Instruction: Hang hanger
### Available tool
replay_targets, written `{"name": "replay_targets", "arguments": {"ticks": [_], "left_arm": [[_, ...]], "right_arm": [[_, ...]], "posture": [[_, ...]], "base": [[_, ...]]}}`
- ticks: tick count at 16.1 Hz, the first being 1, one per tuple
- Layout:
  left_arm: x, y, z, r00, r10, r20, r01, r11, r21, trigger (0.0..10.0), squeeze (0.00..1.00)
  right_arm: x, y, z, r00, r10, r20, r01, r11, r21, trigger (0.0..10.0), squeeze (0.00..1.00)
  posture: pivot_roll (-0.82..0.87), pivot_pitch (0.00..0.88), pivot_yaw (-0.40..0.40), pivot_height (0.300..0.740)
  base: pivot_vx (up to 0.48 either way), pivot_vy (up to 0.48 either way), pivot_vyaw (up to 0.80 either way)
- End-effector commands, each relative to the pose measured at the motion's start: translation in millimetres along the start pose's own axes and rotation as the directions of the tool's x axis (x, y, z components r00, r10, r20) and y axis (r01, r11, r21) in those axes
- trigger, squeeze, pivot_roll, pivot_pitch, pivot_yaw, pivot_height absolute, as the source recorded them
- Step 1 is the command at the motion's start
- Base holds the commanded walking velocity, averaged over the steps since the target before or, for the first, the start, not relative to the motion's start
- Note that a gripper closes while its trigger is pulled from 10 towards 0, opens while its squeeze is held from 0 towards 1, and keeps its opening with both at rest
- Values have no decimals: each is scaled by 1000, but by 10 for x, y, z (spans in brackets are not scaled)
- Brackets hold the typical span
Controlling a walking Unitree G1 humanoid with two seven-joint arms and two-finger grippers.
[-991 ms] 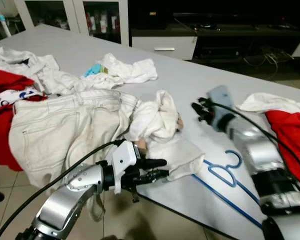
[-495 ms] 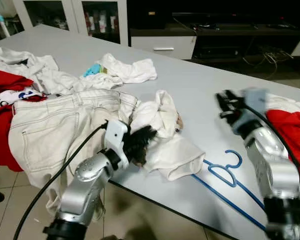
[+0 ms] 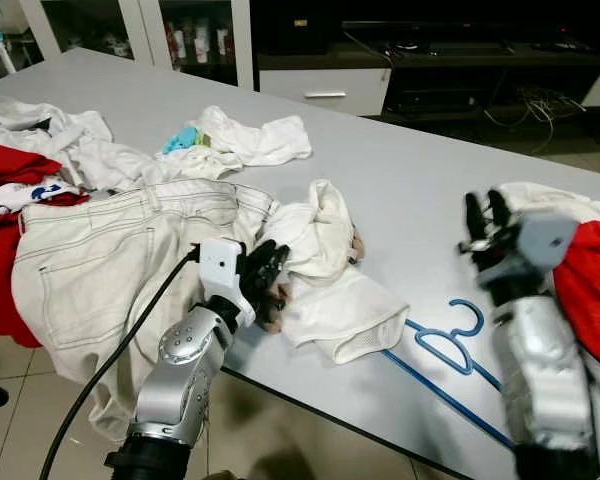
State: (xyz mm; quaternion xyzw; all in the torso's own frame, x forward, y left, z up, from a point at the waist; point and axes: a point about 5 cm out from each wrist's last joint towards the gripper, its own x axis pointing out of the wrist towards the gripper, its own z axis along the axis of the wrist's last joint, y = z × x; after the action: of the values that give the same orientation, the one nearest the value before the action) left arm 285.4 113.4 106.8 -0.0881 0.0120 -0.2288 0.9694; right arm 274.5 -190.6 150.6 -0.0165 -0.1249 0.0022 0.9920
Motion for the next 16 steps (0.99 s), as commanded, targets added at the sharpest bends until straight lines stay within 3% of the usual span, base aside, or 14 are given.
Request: {"name": "replay_targets", "arguments": {"ticks": [1, 5, 10, 13, 16], "left_arm": [[31, -4, 22, 1000, 23, 16, -23, 1000, 2, 10000, 0], [40, -70, -19, 999, 30, 21, -30, 1000, -6, 10000, 0], [29, -56, 42, 999, 26, 37, -27, 999, 39, 10000, 0], [-8, 27, -9, 998, 62, 30, -64, 996, 65, 10000, 0], [20, -30, 4, 998, 40, 38, -44, 995, 95, 10000, 0]], "right_arm": [[-36, 59, 12, 1000, 3, 26, -3, 1000, -5, 10000, 0], [-97, 172, -61, 1000, 17, 16, -17, 1000, -2, 10000, 0], [-132, 120, -98, 1000, 4, 14, -4, 1000, -15, 10000, 0], [-166, 187, -149, 999, 52, -4, -52, 999, -14, 10000, 0], [-129, 217, -126, 991, 132, 8, -131, 990, -54, 10000, 0]], "posture": [[-47, 0, -18, 740], [-53, 0, -9, 740], [-29, 0, -12, 740], [-2, 0, -41, 740], [4, 0, -49, 740]], "base": [[0, 0, 0], [0, 0, 0], [0, 0, 0], [0, 0, 0], [0, 0, 0]]}}
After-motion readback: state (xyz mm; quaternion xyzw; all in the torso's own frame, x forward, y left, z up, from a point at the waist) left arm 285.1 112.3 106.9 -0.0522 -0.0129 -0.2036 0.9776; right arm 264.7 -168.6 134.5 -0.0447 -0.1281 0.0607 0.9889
